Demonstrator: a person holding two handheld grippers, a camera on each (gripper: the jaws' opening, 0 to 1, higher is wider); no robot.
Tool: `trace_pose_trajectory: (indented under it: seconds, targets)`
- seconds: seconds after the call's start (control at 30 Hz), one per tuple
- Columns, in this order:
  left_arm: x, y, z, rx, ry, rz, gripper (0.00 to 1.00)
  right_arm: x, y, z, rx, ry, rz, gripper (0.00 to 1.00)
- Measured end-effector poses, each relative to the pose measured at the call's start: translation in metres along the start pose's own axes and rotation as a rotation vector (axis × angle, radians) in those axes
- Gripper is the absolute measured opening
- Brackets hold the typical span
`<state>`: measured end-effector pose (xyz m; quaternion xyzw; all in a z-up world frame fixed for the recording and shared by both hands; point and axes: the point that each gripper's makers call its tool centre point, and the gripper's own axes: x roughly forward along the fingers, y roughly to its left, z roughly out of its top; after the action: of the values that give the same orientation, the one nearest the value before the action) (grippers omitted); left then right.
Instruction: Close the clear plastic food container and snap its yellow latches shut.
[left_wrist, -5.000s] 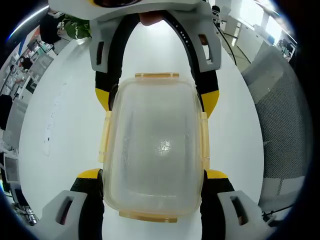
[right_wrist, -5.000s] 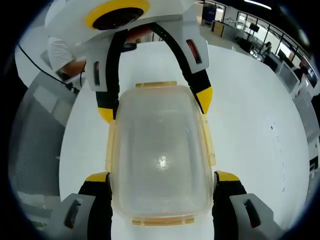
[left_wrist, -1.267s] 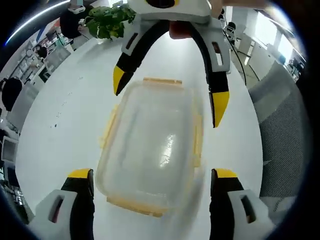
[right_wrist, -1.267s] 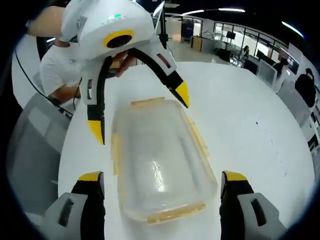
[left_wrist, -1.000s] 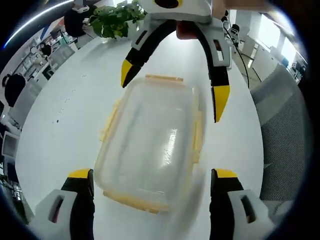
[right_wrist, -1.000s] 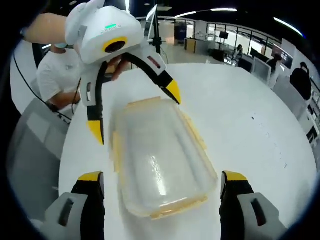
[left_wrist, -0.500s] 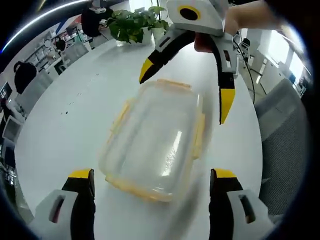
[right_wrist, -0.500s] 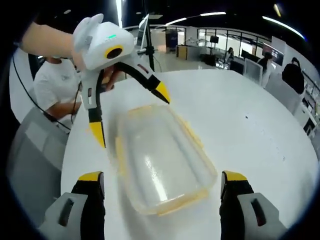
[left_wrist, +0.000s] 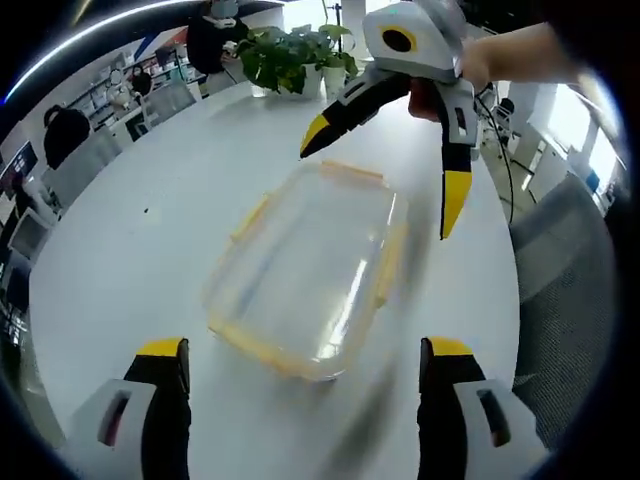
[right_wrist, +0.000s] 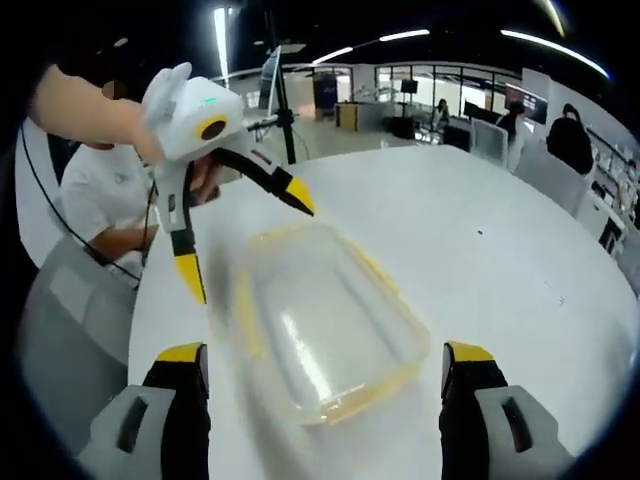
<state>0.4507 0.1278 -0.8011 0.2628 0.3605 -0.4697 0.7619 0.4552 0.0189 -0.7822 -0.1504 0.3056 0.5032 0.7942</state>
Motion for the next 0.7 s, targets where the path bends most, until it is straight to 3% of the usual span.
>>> trace_pose_trajectory:
  seconds: [0.7]
  targets:
    - [-0.019, -0.009, -0.011, -0.097, -0.068, 0.038, 0.97, -0.029, 0.007, -0.005, 0.095, -0.087, -0.058, 0.98]
